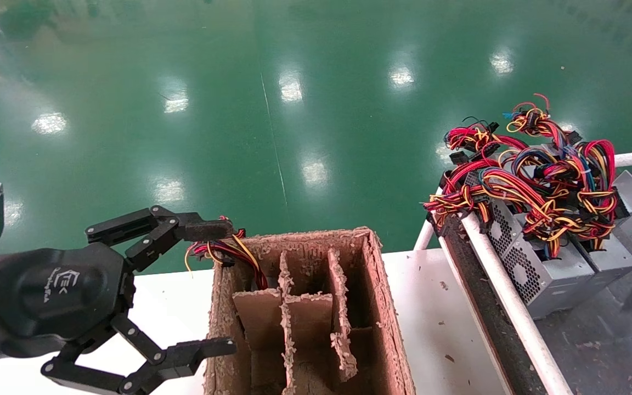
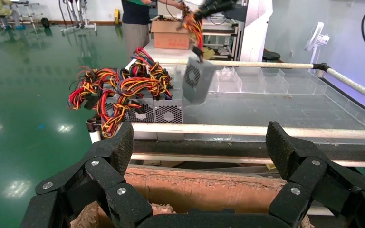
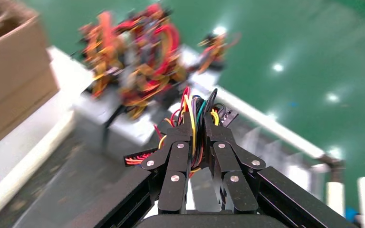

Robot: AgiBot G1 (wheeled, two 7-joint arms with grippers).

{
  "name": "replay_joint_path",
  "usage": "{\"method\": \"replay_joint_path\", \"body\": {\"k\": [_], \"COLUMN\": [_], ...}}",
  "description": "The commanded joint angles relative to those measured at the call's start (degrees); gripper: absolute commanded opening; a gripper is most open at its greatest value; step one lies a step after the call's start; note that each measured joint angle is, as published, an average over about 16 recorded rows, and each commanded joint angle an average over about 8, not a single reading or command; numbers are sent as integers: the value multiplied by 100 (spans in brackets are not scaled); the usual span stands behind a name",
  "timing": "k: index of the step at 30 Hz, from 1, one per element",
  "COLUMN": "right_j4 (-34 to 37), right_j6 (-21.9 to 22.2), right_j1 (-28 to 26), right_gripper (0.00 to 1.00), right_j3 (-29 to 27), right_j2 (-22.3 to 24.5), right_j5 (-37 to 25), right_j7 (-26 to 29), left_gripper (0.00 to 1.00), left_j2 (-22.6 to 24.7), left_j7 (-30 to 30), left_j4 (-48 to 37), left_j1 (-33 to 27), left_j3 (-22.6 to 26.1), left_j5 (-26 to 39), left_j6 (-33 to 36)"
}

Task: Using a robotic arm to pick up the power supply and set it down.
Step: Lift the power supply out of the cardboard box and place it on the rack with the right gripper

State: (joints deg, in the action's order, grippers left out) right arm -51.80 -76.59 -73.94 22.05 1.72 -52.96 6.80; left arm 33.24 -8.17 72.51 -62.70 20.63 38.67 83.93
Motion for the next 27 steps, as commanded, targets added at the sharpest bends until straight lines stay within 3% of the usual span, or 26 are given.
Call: {"method": "replay_joint_path", "body": {"k": [1,8,17,27], "right_j4": [-11,-113,-362,-633], "right_j6": [-158,418,1497,2306], "right_j1": [86,256,503,864], "right_gripper": [0,0,0,0], "right_j3": [142,449,741,1233], "right_j2": [65,-60,-161,71], "right_j5": [128,370,977,1910], "right_j7": [-80,-262,-498,-942], "left_gripper": [100,100,100,100], "left_j2": [0,0,0,-1], "left_j7": [0,0,1,1], "left_j4": [0,0,0,0], "left_j1": [0,0,0,0], "left_j3": [0,1,1,2], "left_j5": [0,0,-1,-1], "left_j6": [0,0,0,-1]}}
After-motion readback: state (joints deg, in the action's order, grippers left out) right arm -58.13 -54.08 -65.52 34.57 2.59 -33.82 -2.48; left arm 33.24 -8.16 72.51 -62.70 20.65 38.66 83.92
